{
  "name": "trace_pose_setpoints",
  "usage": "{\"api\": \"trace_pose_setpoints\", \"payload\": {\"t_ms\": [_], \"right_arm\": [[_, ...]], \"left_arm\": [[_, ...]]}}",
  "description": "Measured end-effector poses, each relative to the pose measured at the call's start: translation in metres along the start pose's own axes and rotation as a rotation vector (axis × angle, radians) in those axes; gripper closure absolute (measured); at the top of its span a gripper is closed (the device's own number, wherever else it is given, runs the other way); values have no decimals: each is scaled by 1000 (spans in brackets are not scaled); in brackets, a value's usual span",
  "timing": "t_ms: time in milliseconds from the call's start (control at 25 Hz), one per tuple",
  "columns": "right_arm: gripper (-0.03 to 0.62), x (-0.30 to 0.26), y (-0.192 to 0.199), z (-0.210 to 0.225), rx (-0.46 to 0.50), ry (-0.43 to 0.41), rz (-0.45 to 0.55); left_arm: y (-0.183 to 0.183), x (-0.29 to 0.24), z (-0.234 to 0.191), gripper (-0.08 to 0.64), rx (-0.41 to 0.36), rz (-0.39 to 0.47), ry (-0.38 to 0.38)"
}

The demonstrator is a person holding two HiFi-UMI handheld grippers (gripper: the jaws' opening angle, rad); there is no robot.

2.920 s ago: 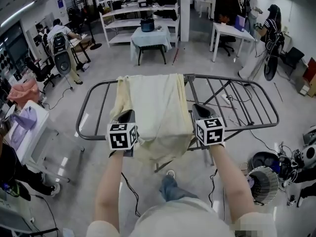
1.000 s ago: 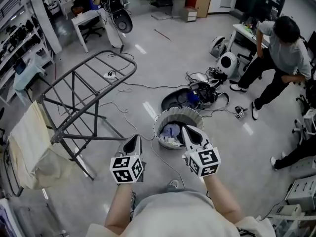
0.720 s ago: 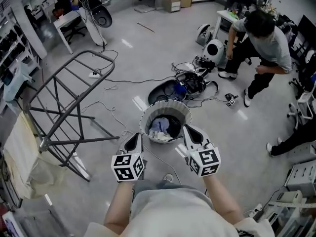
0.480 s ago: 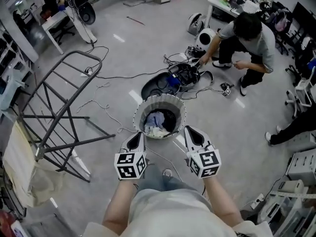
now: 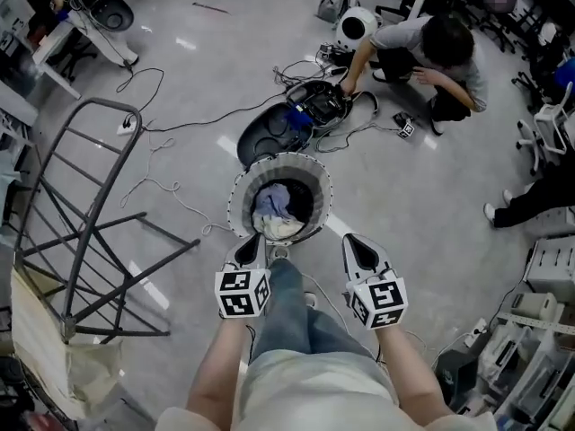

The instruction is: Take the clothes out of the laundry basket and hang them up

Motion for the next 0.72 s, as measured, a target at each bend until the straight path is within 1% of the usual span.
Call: {"api": "trace_pose_setpoints", "payload": {"t_ms": [200, 360, 720], "right_arm": [[591, -49, 18, 11, -26, 40, -76], [591, -87, 40, 27, -55, 79, -127], [591, -164, 109, 66, -95, 149, -225]], "left_arm": [[19, -57, -27, 548, -1, -90, 54], [44, -109, -45, 548, 0, -158, 87], [123, -220, -73, 548, -13, -310, 149]]}}
Point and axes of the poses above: the fingertips, and each gripper's own axes: x backward along the fingers, z to its right, y out of its underside, the point moved 10 cm from there along x, backward along the fingers, and after that the axes turned 15 degrees about -x, right-handed, at the moved point
